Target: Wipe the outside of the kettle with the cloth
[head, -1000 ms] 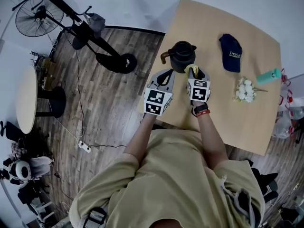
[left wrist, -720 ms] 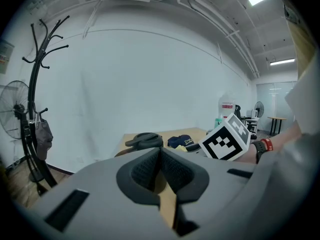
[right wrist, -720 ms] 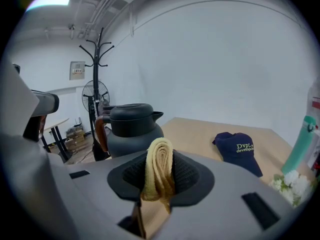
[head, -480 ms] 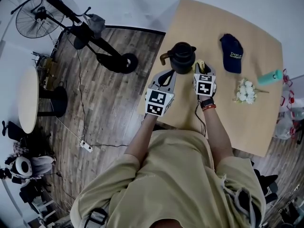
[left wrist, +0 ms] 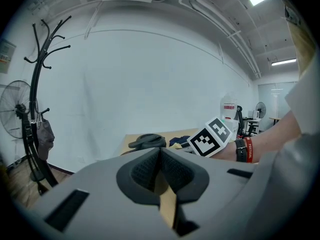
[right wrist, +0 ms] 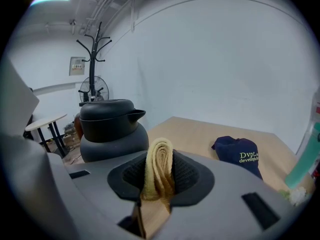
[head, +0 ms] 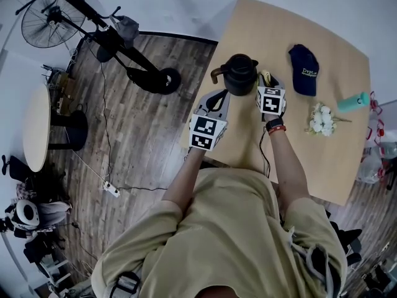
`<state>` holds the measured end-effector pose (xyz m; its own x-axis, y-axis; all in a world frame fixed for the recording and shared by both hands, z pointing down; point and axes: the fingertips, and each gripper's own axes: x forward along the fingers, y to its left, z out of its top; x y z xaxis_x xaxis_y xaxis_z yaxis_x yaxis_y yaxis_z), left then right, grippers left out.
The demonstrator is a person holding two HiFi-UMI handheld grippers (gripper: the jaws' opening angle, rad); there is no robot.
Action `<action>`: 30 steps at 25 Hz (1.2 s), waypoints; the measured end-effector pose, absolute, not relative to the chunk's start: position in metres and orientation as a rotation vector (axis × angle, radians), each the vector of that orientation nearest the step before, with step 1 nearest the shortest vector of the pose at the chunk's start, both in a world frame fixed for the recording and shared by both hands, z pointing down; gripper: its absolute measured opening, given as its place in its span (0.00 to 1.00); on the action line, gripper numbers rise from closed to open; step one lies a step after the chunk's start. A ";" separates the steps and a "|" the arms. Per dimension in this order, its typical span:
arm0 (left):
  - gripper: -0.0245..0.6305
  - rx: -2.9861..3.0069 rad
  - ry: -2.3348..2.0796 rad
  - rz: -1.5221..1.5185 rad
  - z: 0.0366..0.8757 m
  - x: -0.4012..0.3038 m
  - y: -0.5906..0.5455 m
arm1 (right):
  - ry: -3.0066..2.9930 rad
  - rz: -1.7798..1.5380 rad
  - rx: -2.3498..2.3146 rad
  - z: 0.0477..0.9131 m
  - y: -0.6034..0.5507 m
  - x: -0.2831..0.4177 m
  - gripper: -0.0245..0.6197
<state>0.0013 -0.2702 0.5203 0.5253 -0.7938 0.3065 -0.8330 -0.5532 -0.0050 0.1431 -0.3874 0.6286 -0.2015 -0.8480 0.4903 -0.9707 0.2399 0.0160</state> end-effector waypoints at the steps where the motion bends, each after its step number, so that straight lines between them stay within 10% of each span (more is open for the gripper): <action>1: 0.07 2.617 -1.406 0.411 0.520 0.000 -0.270 | -2.123 0.424 1.671 0.628 -0.386 0.143 0.23; 30: 0.07 2.545 -1.443 0.333 0.521 -0.109 -0.264 | -2.239 1.323 1.843 0.653 -0.311 -0.015 0.23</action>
